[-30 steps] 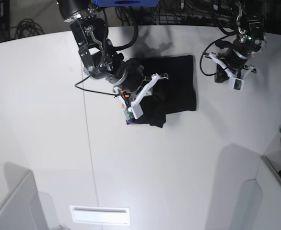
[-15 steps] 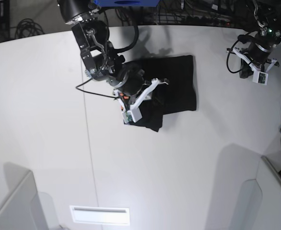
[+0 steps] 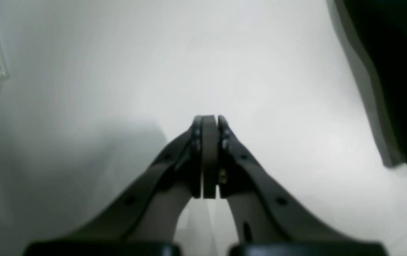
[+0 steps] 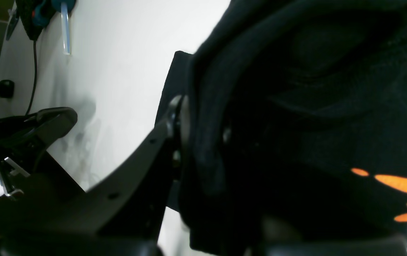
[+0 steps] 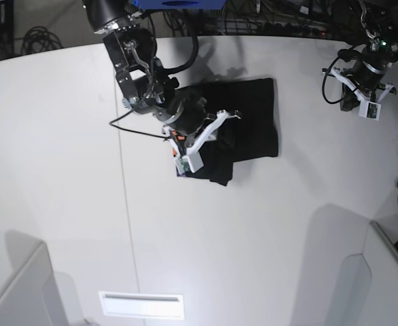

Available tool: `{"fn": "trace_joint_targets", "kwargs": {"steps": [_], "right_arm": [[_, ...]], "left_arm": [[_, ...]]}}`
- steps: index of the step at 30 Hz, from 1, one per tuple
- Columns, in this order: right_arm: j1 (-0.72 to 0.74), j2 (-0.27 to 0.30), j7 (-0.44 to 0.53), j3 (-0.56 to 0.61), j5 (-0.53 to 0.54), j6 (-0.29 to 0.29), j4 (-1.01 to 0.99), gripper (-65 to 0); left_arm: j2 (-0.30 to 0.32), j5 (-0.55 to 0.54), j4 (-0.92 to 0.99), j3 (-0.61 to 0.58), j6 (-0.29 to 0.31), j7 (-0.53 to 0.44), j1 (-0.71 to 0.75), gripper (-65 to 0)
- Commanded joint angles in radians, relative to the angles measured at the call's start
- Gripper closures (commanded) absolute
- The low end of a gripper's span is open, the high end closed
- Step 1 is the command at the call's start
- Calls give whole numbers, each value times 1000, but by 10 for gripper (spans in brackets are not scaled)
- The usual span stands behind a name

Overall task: Fold the T-shirt properly
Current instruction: 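Press the folded end onto the stack with the right gripper, raising the left gripper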

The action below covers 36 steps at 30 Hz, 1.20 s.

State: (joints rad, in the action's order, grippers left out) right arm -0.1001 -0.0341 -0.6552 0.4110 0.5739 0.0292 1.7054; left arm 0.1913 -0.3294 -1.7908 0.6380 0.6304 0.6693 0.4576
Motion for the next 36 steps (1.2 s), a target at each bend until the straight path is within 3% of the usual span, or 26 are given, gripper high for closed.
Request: {"fn": "trace_joint_targets", "kwargs": {"steps": [1,19,24,36], "right_arm": [[12,-7,12,24,18,-12,5,0],[23,-3,10,58,18,-12,6,0],[26,-3,-54,58,18,-12,54,0],[29,-5,-59,59,22,-12,54,0]], "left_arm": [[14,-12,-14,9,7,-23,0,0],[15,-12,21,9,7,-23,-7,0],[15,-12,21,9,7,-23,-7,0],[15,-12,21,9,7,-23,-9,0]]}}
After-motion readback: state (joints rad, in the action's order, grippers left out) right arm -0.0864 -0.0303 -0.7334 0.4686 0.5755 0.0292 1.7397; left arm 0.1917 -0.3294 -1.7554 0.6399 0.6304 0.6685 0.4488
